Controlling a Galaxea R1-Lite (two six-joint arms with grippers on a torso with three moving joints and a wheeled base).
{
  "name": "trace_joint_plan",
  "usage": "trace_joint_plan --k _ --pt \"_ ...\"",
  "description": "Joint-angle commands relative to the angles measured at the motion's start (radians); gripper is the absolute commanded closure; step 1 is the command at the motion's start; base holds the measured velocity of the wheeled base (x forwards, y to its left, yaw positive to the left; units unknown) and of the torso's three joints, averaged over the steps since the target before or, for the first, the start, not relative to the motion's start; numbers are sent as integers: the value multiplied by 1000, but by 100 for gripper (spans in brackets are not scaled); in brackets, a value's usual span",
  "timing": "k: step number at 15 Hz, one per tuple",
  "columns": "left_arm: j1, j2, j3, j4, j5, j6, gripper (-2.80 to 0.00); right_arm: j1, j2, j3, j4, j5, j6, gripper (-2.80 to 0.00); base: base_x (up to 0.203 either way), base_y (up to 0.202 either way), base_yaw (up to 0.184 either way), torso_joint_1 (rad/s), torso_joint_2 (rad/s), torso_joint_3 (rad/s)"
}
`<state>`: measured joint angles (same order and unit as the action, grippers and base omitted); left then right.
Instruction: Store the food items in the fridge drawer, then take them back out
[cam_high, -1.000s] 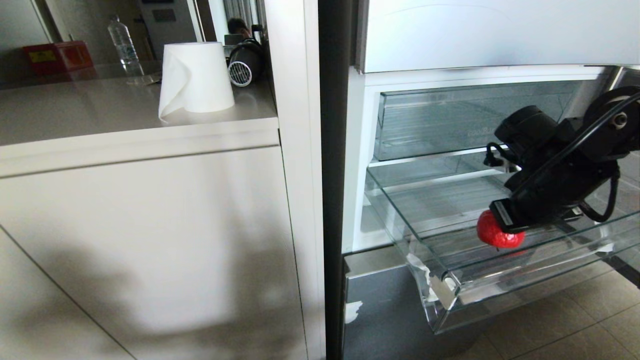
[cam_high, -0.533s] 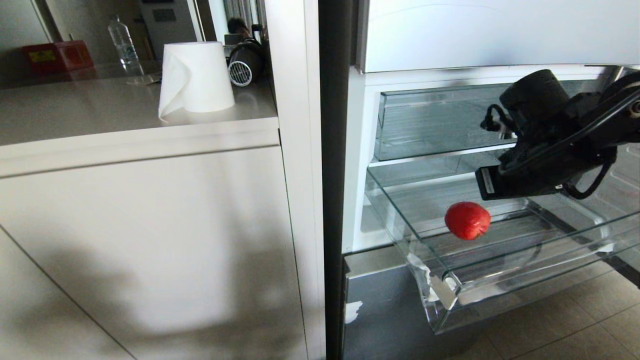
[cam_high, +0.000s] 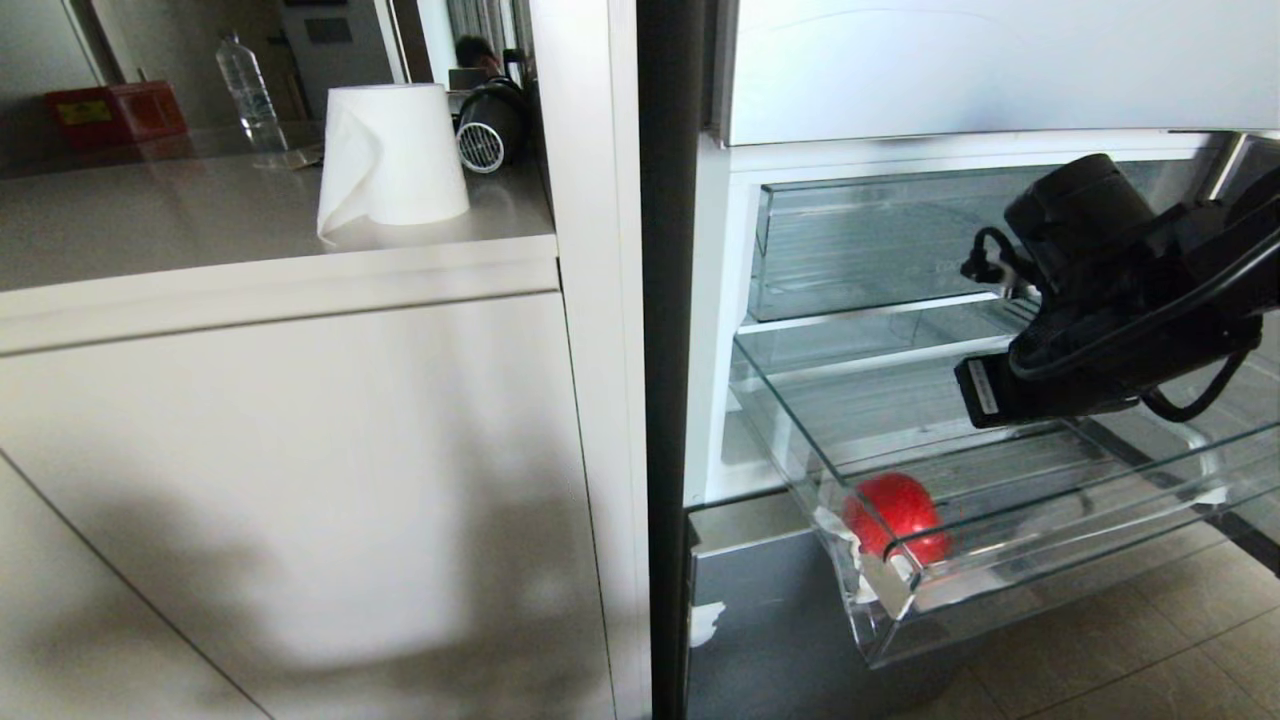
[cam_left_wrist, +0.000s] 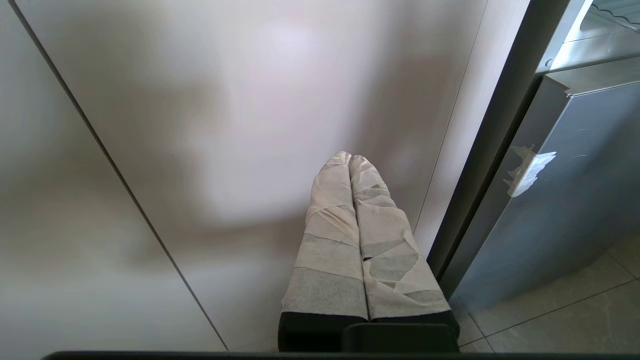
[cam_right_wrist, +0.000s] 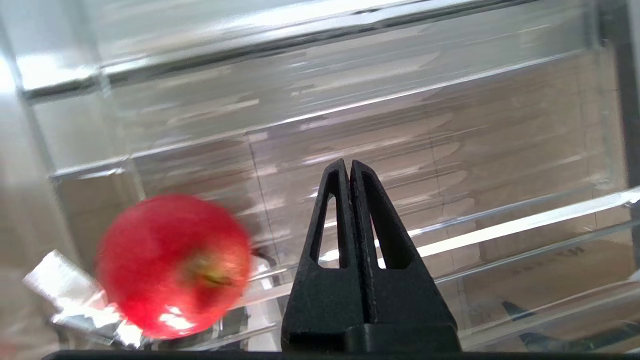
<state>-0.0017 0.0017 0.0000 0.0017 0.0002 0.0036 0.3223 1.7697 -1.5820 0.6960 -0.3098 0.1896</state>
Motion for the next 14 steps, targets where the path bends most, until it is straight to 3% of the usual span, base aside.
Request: trace_joint_plan --k 1,4,6,9,14 --pt "0 0 0 0 1 1 0 21 -5 5 5 1 -2 0 0 0 0 0 0 0" --pt "0 0 0 0 0 -1 0 47 -2 6 7 23 -2 0 0 0 0 0 0 0" --pt "0 0 0 0 0 0 0 70 1 5 7 96 6 0 0 0 0 0 0 0" --pt "0 0 0 0 1 -1 0 78 27 7 9 116 54 0 0 0 0 0 0 0" --pt "0 0 0 0 1 -1 0 77 69 -94 129 208 54 0 0 0 0 0 0 0"
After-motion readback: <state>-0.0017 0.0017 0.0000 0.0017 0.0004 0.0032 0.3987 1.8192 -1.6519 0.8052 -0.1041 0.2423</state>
